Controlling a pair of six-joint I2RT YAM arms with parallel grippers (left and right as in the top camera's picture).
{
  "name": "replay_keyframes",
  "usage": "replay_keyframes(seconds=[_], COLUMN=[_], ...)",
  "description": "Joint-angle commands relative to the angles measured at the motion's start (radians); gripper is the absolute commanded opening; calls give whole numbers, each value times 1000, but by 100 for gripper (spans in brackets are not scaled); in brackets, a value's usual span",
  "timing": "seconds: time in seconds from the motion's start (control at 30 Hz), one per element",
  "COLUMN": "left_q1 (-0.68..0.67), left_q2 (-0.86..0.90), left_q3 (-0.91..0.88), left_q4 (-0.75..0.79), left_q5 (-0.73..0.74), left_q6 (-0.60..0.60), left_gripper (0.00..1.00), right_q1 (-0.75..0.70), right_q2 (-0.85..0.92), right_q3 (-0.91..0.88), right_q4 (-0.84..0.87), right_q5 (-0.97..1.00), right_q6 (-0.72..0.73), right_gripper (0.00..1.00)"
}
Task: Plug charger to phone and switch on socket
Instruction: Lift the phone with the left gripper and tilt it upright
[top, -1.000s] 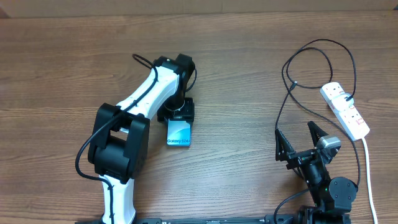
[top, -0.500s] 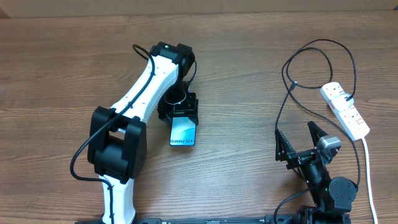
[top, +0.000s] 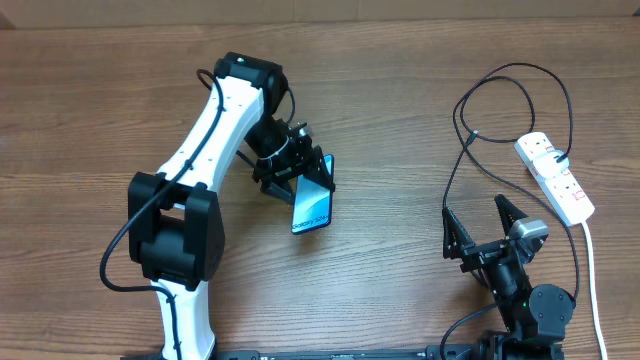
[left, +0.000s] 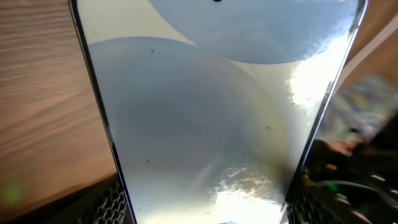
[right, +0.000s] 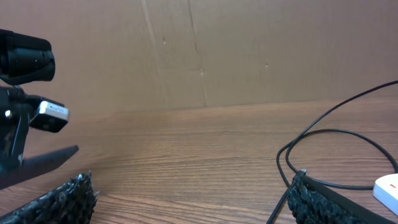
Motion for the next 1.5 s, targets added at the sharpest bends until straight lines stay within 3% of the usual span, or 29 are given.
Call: replay_keyframes(seconds=[0.0,0.7,1.47], left_q1=[24,126,160], left_q2=[1,1,1], left_q3=[32,32,32], left_q4=[-6,-41,-43], left_q5=[214,446,450], left_q6=[30,29,2], left_gripper=[37,37,36], right_q1=[-4,-4,-4], right_q2=[-8,-8,-8], right_q3=[-10,-10,-10], right_q4=[2,2,2], right_q5=[10,10,0], right_q6=[-8,-8,2], right_gripper=[100,100,100])
